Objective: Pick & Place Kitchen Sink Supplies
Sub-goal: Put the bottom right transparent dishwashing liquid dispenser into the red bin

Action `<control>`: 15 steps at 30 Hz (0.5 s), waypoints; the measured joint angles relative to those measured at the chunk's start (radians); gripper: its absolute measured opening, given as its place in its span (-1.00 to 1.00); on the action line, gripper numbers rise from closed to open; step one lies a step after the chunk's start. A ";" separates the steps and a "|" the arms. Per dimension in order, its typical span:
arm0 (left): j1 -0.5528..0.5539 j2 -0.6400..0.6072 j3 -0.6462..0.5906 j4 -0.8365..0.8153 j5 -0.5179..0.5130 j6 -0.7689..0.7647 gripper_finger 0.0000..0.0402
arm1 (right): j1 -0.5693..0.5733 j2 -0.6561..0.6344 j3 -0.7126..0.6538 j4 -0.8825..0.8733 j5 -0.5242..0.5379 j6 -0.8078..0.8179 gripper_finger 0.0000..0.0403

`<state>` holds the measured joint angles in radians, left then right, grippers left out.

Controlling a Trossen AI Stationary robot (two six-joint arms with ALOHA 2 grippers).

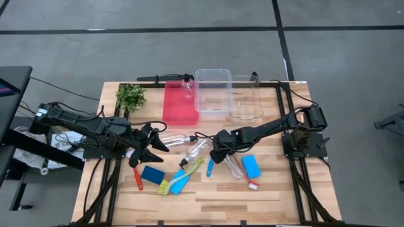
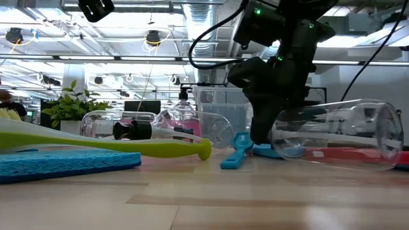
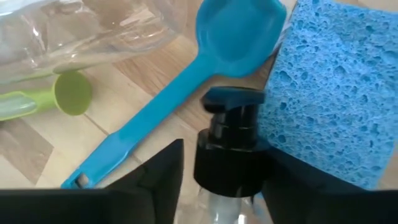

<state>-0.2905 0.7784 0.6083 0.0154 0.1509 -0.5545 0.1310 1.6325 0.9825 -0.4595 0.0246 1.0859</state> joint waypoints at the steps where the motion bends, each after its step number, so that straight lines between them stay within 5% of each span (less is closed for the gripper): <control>1: 0.000 0.000 0.000 0.000 0.000 0.000 0.38 | 0.000 0.000 0.000 0.000 -0.001 0.000 -0.19; 8: 0.000 0.000 0.000 0.000 0.001 0.003 0.38 | 0.000 0.000 0.000 0.000 -0.007 0.000 -0.38; 15: 0.000 0.000 0.000 0.000 0.001 0.003 0.38 | 0.000 0.000 0.003 -0.004 -0.053 0.014 -0.15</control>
<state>-0.2905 0.7784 0.6083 0.0154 0.1520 -0.5510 0.1311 1.6329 0.9858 -0.4637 -0.0287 1.0999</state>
